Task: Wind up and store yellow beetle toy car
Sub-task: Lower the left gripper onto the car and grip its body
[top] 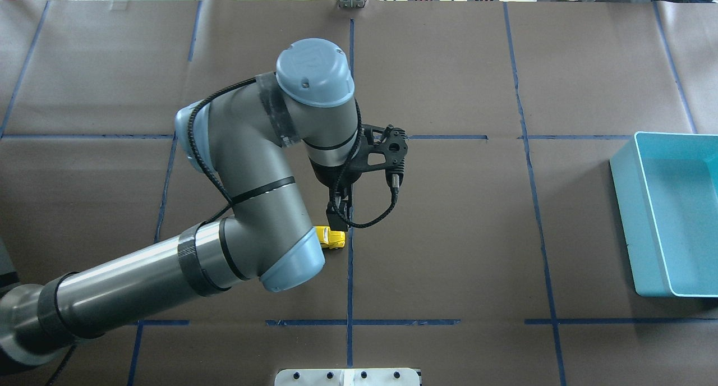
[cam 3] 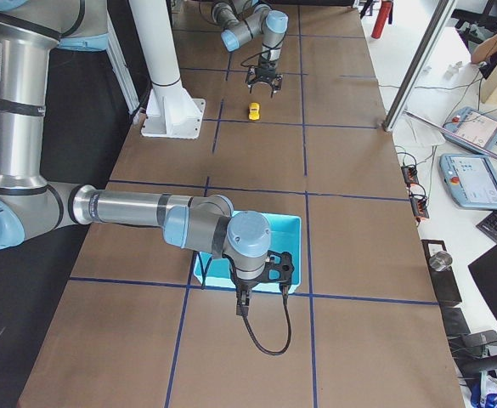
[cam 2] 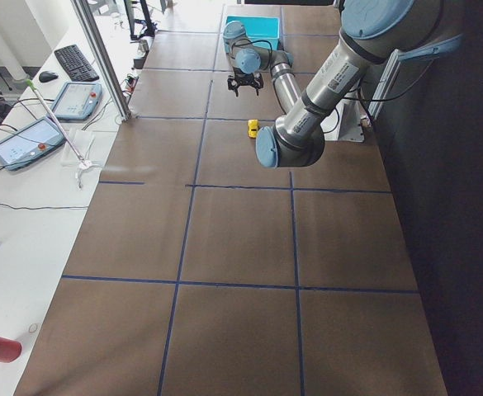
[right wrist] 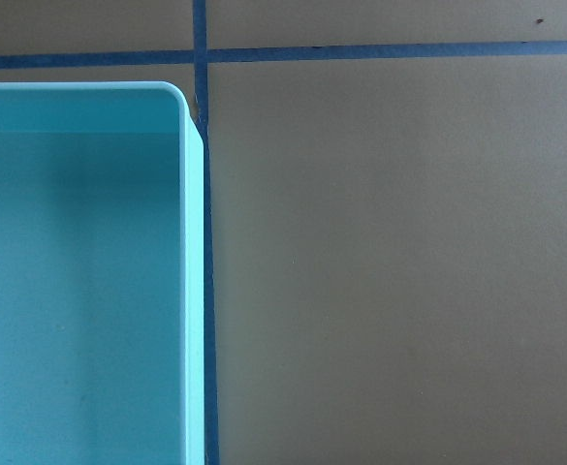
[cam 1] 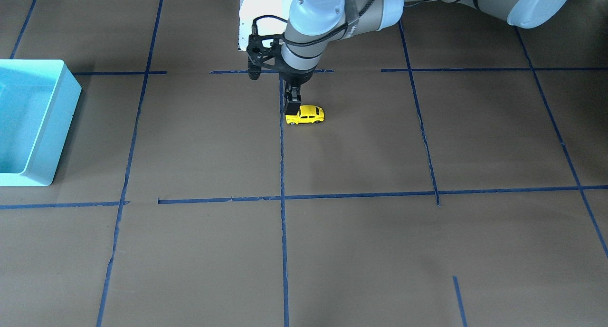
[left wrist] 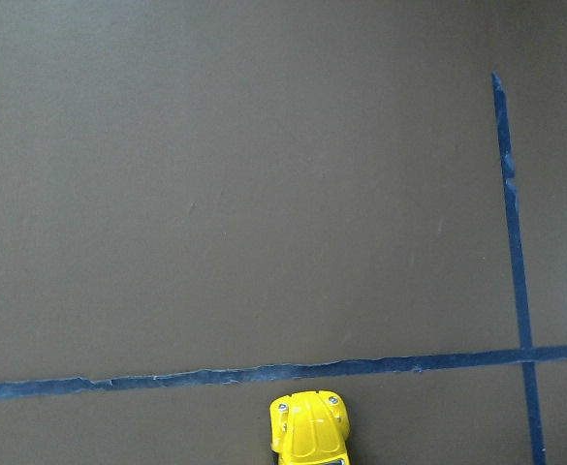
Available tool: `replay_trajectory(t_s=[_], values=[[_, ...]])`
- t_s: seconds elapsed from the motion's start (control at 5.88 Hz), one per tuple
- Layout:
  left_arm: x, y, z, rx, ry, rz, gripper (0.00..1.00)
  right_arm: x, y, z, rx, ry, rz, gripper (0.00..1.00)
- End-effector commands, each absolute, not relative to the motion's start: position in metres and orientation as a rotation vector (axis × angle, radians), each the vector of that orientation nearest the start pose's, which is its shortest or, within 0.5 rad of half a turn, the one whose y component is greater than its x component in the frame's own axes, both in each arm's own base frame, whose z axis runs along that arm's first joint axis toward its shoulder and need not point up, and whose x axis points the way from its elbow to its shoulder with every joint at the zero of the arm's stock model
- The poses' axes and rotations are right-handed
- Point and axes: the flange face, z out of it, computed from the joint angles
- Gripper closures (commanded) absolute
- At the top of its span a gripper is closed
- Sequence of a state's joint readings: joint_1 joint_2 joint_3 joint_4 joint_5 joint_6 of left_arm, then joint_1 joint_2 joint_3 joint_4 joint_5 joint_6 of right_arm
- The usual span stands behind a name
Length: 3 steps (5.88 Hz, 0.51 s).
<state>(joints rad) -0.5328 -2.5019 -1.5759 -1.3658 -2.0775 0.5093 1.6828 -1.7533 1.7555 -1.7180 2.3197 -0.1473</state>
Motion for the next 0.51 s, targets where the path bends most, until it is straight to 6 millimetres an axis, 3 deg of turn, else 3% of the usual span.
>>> replay_trajectory(t_s=[0.0,0.34], values=[[0.59,-0.41,0.096,0.541,0.602,1.699,0.0,0.11,-0.393,0.667,-0.041,-0.759,0.021,0.0],[0.595,-0.405,0.108,0.483,0.525,1.71,0.0,0.11,-0.393,0.666,-0.041,-0.76,0.023,0.0]])
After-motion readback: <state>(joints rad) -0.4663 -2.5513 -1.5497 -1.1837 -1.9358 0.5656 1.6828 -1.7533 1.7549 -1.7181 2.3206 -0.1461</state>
